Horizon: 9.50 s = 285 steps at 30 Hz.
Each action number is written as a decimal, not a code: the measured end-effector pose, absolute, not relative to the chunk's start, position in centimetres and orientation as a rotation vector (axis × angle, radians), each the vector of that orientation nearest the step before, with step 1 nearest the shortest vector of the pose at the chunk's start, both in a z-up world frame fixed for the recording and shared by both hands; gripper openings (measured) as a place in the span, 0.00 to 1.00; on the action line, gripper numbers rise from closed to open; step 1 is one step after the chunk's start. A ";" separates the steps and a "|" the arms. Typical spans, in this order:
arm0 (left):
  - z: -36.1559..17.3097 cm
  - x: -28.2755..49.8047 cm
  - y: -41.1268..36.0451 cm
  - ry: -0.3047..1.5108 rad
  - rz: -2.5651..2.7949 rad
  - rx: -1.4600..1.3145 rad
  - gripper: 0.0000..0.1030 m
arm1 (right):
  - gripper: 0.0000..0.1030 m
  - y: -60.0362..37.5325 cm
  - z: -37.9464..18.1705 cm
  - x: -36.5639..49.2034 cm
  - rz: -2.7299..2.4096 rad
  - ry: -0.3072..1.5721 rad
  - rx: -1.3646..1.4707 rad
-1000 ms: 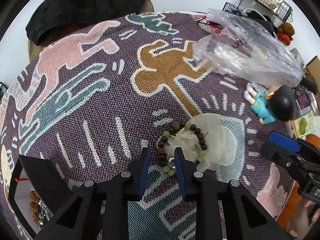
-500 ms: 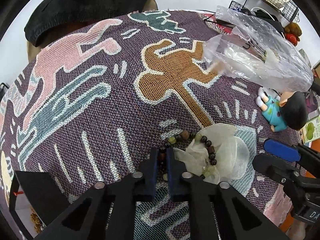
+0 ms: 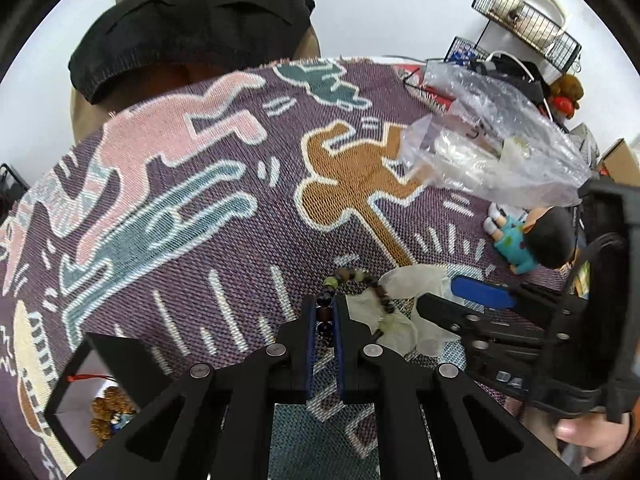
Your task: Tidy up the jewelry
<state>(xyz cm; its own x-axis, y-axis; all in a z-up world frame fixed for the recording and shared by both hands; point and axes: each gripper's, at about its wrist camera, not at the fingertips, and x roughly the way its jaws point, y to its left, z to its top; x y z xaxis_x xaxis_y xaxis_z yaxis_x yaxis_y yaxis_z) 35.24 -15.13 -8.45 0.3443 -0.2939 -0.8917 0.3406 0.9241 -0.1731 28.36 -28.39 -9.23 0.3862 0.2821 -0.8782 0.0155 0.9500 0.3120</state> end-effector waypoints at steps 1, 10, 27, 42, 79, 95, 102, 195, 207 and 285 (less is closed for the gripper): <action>-8.1 35.1 -14.9 1.141 -0.413 0.044 0.08 | 0.37 -28.1 -9.2 28.4 0.161 1.167 0.261; -5.5 34.1 -13.0 1.088 -0.406 0.023 0.08 | 0.02 -27.8 -7.1 27.7 0.200 1.118 0.266; 1.3 30.0 -8.7 0.958 -0.391 -0.008 0.08 | 0.02 -25.3 2.7 25.0 0.250 0.926 0.220; 2.9 26.6 -2.7 0.915 -0.331 -0.053 0.08 | 0.02 -19.2 7.9 22.8 0.331 0.849 0.159; 0.0 25.2 8.0 0.959 -0.171 -0.162 0.74 | 0.53 -8.3 3.7 22.9 0.424 0.941 0.137; 0.0 25.5 2.3 0.959 -0.243 -0.128 0.74 | 0.54 -16.3 2.9 21.7 0.355 0.938 0.258; -0.7 26.7 -0.5 0.972 -0.284 -0.140 0.74 | 0.54 -19.7 1.6 21.7 0.319 0.954 0.283; -3.9 26.3 0.5 1.006 -0.335 -0.087 0.54 | 0.54 -20.6 -3.1 19.7 0.290 0.963 0.345; -2.2 22.1 6.3 0.924 -0.243 -0.170 0.56 | 0.54 -17.2 -1.6 19.5 0.347 0.938 0.320; 2.4 2.0 5.9 0.468 -0.157 -0.101 1.00 | 1.00 -21.2 6.0 1.3 0.147 0.590 0.135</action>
